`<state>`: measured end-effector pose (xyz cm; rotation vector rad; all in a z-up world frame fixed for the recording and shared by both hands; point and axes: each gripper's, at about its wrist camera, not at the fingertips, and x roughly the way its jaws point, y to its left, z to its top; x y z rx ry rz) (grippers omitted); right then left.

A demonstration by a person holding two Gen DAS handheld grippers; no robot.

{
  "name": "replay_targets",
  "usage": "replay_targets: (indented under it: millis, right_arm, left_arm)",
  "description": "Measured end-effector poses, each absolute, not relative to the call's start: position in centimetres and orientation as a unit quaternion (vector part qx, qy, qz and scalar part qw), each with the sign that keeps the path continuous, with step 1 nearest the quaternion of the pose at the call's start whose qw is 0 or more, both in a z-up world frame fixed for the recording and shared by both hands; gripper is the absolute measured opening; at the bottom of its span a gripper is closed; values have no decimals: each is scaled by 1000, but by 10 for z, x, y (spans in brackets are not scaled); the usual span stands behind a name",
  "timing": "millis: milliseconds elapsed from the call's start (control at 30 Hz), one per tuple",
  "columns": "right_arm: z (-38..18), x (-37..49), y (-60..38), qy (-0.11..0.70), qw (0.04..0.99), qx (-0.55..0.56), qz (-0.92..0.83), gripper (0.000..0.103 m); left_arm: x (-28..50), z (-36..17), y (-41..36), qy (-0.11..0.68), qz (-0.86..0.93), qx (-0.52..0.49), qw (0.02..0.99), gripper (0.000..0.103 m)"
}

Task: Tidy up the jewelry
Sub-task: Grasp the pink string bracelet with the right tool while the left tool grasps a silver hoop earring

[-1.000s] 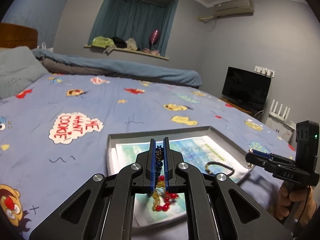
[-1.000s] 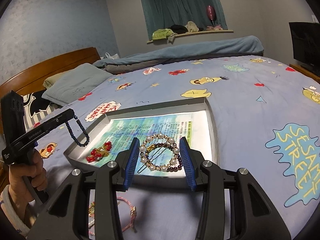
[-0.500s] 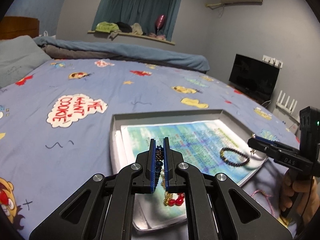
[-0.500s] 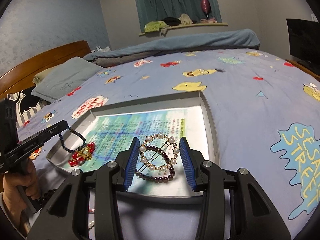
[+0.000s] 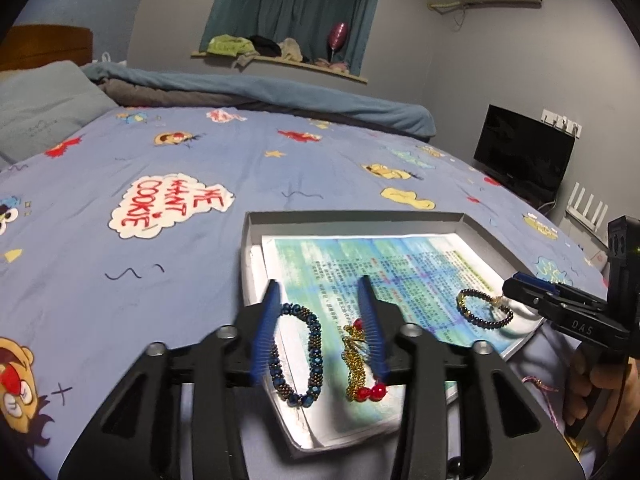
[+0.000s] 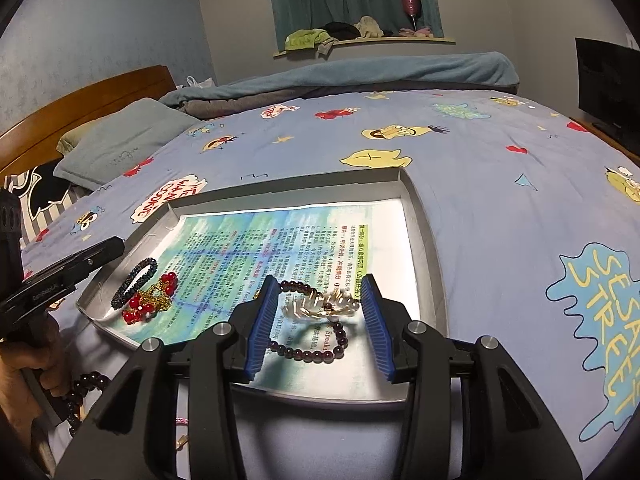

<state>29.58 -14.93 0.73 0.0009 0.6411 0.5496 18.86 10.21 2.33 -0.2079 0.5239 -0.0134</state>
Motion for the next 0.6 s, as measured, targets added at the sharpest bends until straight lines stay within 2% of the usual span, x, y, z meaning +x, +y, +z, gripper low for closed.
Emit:
replay_targets:
  millis: [33,133,200,433,600]
  right_arm:
    - [8,295,-150,309,913,2,268,53]
    - [12,291,-154,295,915,14,276,57]
    - [16,287,-161,281,917,29,283,59]
    - [23,280,-181,258,918,74,291,59]
    - [23,270,-183,254,919,65,295,59]
  left_arm:
    - [187,24,101,255,-5,-100,962,54]
    - [178,29,96,244,-2,-84,966,66]
    - [171,32,92,239,-2,-74,968,70]
    - [152,35,89,233,-10,-70,970,72]
    - [140,35,89,234,-15,-72,970,73]
